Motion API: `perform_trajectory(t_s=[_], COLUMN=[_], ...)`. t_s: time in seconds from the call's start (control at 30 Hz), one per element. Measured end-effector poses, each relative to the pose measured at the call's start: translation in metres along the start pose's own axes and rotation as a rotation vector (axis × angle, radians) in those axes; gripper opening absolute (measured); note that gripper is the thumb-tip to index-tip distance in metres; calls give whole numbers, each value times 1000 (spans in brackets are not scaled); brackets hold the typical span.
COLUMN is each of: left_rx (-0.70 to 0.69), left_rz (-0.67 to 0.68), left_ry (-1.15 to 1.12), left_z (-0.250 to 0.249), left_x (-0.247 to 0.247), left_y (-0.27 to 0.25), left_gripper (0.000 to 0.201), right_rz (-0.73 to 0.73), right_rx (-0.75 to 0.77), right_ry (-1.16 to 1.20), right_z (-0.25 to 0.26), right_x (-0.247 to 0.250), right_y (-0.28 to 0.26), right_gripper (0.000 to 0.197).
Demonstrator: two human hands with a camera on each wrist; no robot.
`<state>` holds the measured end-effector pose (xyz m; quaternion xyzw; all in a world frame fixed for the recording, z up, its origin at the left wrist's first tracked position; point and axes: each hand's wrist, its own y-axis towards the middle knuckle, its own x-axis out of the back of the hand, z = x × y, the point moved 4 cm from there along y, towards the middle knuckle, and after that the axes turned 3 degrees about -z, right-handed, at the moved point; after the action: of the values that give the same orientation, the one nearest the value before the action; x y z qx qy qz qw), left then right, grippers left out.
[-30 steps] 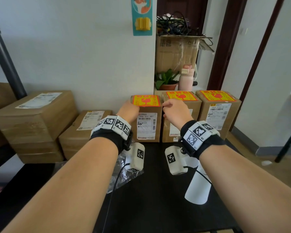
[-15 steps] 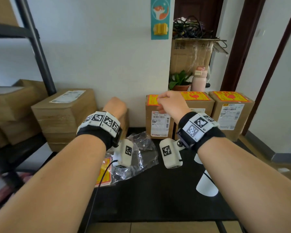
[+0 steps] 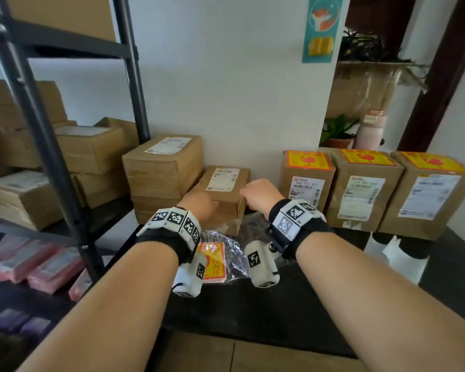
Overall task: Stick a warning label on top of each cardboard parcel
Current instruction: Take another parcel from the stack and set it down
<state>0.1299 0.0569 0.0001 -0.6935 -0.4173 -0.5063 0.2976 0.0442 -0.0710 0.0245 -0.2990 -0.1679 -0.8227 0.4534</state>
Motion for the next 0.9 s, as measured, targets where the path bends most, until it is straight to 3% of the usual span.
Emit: perform_trajectory(t_s=[0.1,0.27,0.37,0.47,0.57,0.67,0.9], left_rx=[22,36,1,49,100,95,98], left_rz=[-33,-87,-88,-157,-130,-113,-239], left_ry=[59,43,-46,-90,-150,-211,-483], left_z=[5,-2,-1,3,8,8,-1], left_x=[-10,3,7,12,8,5,32], left_y=[8,7,13,13,15,14,-7], left_gripper=[54,38,28,28,27,29,47], right_rz=[15,4,20,26,23,9,-127], right_rx=[-13,-39,-56,-76,-94,-89,2], right_ry=[-91,-159,-99,-67,-87,-102,-10], right_z=[-3,-9,-12,-16,-18,-19,-3], right_x=[-11,-15,-19,-21,-22,-21,10], right_y=[5,16,20,21,21,22,4], right_gripper=[17,33,24,24,19,20,12])
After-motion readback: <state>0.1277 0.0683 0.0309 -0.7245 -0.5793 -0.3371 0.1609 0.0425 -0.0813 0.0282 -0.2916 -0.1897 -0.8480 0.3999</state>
